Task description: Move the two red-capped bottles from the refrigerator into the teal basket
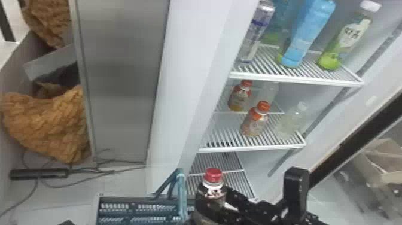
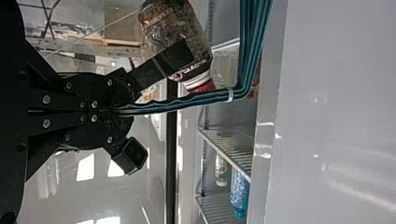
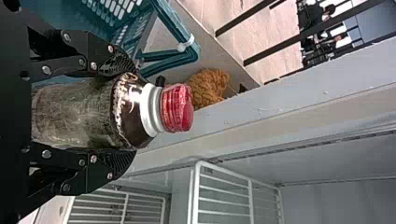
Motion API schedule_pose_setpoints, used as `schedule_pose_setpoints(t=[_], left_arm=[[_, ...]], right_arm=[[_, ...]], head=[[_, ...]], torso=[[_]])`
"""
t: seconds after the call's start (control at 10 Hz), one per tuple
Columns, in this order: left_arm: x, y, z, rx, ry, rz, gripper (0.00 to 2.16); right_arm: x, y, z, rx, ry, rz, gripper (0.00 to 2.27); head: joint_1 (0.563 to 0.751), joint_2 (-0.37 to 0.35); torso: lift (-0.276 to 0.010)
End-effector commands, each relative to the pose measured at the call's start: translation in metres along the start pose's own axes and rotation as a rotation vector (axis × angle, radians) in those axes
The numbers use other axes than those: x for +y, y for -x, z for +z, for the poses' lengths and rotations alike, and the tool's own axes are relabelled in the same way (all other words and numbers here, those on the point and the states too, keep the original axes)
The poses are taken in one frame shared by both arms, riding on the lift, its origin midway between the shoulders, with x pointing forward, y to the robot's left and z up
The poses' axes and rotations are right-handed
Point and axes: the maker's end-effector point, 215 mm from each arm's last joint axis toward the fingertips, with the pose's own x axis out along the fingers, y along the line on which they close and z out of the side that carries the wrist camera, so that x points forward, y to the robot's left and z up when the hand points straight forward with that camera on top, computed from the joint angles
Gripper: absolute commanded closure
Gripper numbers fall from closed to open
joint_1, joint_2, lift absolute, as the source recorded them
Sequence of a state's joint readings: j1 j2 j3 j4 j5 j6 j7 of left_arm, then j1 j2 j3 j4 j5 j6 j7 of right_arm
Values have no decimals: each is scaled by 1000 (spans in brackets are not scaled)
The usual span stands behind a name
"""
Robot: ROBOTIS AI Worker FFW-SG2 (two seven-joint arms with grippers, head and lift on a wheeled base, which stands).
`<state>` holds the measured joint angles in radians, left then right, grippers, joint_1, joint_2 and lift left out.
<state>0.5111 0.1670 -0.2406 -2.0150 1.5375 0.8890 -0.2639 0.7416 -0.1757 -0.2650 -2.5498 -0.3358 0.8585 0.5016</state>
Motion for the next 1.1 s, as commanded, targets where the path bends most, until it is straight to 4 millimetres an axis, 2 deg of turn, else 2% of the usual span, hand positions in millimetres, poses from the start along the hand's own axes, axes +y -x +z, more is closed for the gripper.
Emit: schedule_pose_setpoints(t=[0.0, 0.3, 0.5, 0.6, 0.8, 1.0], left_arm=[[1, -1, -1, 5, -2, 2, 1156], [1, 0, -2, 9, -3, 4, 1156], [2, 0, -2, 9, -4, 6, 1156], [2, 0, -2, 9, -4, 6, 1156], [1, 0, -2, 9, -3, 4, 1156], [1, 1, -2, 7, -3, 5, 1156]], right_arm=[[3, -2, 1, -3, 0, 12, 713], [16, 7, -2, 47, 2, 13, 713], [15, 6, -22, 113, -36, 5, 711], [16, 4, -24, 116, -42, 13, 677], [16, 3, -22, 112, -40, 14, 493], [15, 2, -15, 83, -25, 14, 441]], head=[[695, -350], [695, -350], [695, -350], [695, -350], [695, -350], [695, -350]], torso=[[-224], [-224], [-224], [-224], [-224], [-224]])
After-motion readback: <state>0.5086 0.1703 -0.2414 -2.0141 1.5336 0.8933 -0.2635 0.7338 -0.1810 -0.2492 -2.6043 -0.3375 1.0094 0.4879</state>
